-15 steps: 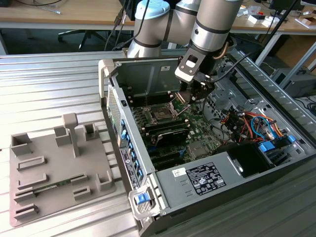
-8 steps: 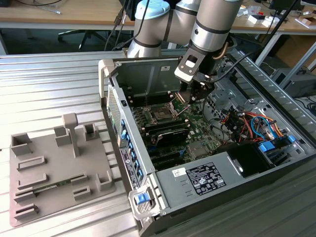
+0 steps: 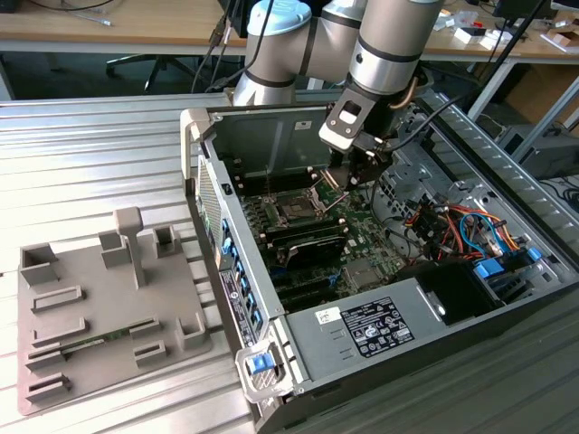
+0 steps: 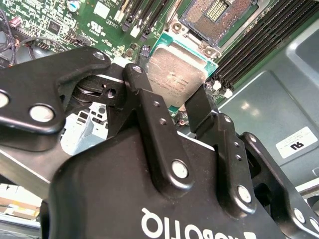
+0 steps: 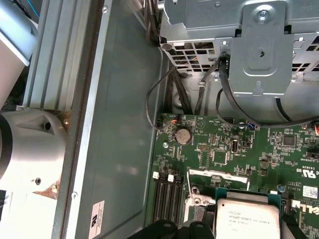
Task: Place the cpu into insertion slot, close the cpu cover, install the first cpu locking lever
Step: 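Place the cpu into insertion slot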
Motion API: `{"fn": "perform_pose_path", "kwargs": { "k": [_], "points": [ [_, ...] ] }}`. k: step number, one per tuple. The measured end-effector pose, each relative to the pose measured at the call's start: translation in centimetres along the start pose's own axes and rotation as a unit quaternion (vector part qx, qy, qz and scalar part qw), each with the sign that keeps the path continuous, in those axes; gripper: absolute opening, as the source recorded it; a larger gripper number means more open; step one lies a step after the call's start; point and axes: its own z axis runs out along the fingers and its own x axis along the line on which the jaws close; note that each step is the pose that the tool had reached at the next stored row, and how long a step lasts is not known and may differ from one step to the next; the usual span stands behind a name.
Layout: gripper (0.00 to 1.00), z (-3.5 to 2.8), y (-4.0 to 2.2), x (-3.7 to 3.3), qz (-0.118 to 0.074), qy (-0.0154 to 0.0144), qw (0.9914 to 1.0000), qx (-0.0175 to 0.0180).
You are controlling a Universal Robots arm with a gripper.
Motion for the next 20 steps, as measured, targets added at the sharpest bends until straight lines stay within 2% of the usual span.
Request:
{"fn": "perform_pose_path", "kwargs": {
  "k": [13,20],
  "points": [
    [0.55,0.14,-0.22,0.03,0.000,0.0001,1.00000,-0.0001],
    [0.55,0.19,-0.20,0.41,0.000,0.0000,1.00000,0.0000]
  ]
}}
